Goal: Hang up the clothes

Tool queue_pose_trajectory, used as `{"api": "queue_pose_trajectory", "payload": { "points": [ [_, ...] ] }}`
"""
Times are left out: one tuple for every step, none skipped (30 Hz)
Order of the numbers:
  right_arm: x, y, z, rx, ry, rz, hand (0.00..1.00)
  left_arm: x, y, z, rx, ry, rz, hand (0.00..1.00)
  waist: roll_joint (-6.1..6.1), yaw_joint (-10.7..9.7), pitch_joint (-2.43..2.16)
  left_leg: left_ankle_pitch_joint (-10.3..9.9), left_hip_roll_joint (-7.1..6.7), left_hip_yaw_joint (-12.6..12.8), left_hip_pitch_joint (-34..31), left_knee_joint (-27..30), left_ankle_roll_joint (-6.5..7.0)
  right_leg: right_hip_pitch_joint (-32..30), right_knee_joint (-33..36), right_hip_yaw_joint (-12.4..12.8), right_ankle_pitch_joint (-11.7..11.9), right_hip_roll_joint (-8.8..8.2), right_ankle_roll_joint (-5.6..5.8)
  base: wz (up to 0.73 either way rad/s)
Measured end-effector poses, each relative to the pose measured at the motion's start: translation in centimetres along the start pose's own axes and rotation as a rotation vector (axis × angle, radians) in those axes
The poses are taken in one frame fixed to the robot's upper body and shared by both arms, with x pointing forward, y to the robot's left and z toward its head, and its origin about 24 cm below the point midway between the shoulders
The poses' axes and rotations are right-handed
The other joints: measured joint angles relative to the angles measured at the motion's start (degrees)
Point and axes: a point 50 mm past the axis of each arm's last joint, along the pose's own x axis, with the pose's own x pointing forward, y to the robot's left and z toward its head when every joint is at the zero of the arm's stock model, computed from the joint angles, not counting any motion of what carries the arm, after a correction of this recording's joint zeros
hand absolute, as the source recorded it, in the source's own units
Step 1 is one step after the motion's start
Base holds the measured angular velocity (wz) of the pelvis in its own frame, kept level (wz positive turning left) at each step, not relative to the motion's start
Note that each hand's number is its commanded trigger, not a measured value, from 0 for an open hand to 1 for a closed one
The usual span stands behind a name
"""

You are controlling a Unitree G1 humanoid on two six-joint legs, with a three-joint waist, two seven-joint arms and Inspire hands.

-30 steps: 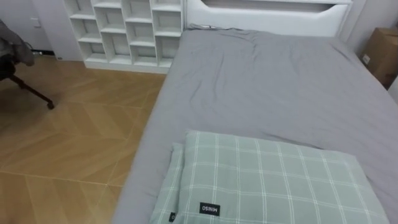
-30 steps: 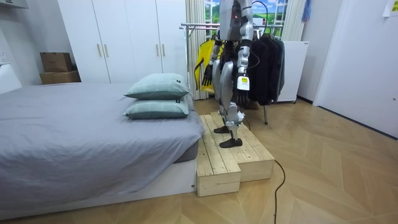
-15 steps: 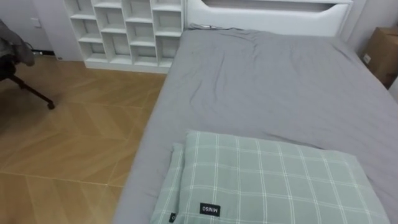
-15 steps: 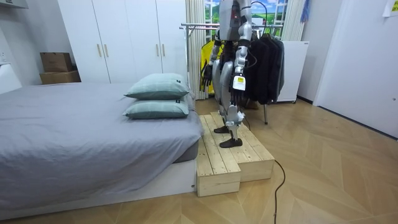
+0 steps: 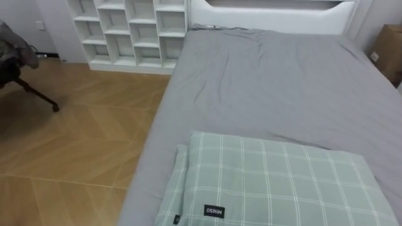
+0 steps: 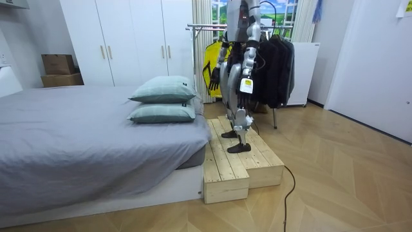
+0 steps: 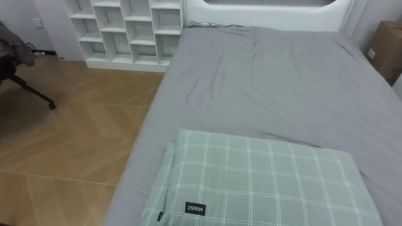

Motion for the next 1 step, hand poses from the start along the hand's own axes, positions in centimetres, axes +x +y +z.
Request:
{"api": "queue_pose_trajectory", "payload": {
  "points": [
    [0.0,0.0,-0.01,0.002,0.0,0.001,0.0,0.0,0.0,0.01,0.0,0.0,0.0,0.0,0.0,0.0,0.0,0.0,0.0,0.0,0.01,0.0,0.0,0.01,0.0,0.0,0.0,0.0,0.0,0.0]
  ]
}}
